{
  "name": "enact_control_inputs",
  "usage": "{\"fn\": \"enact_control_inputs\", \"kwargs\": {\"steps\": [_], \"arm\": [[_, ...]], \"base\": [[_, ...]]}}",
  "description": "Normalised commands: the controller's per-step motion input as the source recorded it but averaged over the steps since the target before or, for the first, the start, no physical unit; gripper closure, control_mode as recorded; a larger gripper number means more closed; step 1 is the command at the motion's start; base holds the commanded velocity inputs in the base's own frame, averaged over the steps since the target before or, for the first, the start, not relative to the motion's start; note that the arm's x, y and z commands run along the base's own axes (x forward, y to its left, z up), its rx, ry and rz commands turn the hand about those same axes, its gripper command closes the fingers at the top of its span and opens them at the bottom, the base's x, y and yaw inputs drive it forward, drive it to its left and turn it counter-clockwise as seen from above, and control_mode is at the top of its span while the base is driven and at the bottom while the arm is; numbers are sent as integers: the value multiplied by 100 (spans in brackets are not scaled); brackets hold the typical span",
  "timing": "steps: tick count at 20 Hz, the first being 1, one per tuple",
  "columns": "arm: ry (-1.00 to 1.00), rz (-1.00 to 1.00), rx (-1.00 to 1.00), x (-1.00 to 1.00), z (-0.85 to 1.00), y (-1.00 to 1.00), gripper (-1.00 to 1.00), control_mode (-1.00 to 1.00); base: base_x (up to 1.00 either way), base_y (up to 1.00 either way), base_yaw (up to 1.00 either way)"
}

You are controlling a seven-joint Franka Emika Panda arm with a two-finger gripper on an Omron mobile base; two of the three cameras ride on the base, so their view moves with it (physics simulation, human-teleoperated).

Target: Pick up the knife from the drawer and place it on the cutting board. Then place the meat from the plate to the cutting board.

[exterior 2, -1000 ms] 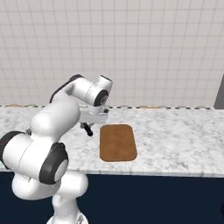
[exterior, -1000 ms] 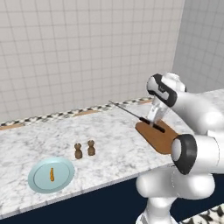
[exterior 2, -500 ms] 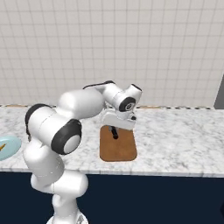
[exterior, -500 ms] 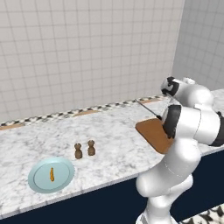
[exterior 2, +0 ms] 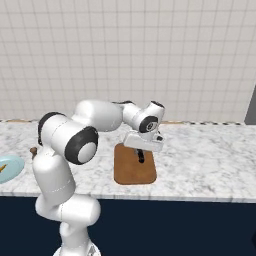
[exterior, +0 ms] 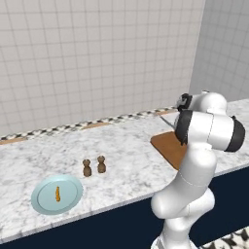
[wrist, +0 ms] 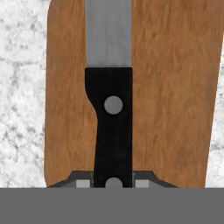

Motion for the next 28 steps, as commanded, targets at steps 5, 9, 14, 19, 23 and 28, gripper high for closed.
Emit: {"fn": "enact_control_inputs", "kwargs": {"steps": [5,9,14,19,23,28], "arm": [[-1,0,-8,-7,-34,-10,100,-100],[0,0,-1,-5,-32,-20,100,-100],[0,0,-1,-4,-29,-16,100,-100],[1,0,0,4,-14,-3,-100,-100],[0,0,0,9,-1,-3,-100,-100],[-3,1,13,-7,64,-17,-100,-100]], "base": [[0,0,0],[0,0,0],[0,0,0],[0,0,0],[0,0,0],[0,0,0]]}}
